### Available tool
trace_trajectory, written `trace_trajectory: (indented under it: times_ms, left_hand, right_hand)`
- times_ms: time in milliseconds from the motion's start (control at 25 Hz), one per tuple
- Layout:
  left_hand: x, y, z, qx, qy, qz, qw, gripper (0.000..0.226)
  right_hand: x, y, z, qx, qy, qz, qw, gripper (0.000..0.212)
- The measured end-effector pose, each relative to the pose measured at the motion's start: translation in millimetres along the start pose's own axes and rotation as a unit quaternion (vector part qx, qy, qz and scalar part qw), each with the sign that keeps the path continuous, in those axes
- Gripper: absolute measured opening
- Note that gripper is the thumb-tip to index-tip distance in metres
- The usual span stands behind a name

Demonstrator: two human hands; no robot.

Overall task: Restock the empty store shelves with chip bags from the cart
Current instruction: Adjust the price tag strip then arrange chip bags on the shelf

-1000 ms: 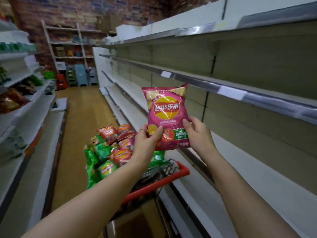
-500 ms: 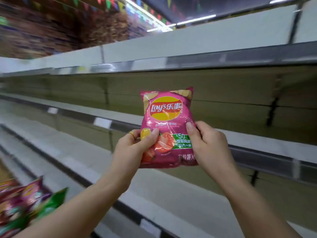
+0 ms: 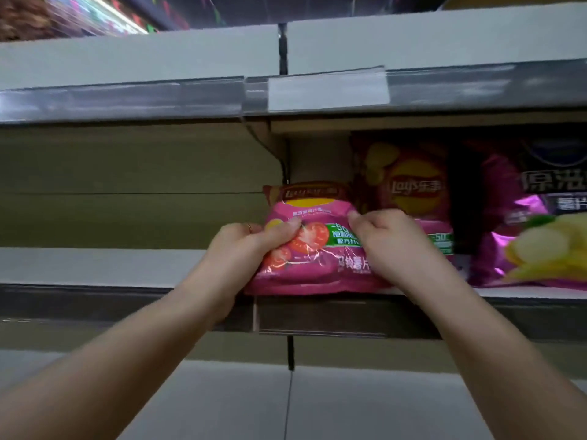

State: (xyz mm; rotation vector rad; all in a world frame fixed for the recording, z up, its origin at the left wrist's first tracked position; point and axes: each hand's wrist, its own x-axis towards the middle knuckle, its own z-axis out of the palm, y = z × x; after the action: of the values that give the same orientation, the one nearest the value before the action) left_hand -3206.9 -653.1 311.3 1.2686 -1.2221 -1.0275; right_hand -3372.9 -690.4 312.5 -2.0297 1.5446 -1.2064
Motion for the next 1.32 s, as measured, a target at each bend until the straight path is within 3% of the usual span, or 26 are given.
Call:
trace_trajectory:
  times_ms: [200, 320, 480, 640, 840, 960, 1160, 1320]
  left_hand:
    - [54, 15, -5, 0.081, 0.018, -0.006, 0.997, 0.027]
    - [83, 22, -6, 0.059, -0.043, -0.024, 0.997, 0.02]
    - [120, 21, 1, 0.088, -0.027, 0.007, 0.996, 0.021]
    - [127, 15, 5, 0.083, -0.002, 0.041, 0.996, 0.033]
    - [129, -3, 10, 0.006, -0.021, 0.024, 0.999, 0.039]
    - [142, -3, 23, 0.001, -0.005, 0.012, 1.0, 0.044]
    - [166, -3, 22, 0.016, 0.026, 0.02, 0.999, 0.042]
    - [170, -9, 24, 0.048, 0.056, 0.044, 0.996, 0.042]
  right_hand:
    - [44, -18, 4, -0.127, -0.026, 0.082, 0.988, 0.029]
    - [58, -30, 9, -0.159, -0.042, 0.084, 0.983, 0.033]
    - [70, -35, 19, -0.137, -0.074, 0.063, 0.986, 0.047]
    - [79, -41, 27, -0.16, -0.086, 0.044, 0.982, 0.037]
    - [88, -34, 38, -0.151, -0.104, 0.105, 0.977, 0.036]
    - [94, -40, 40, -0.113, -0.061, 0.157, 0.979, 0.038]
    - [100, -38, 48, -0.172, -0.067, 0.1, 0.978, 0.041]
    - [110, -31, 52, -0.178, -0.116, 0.114, 0.97, 0.039]
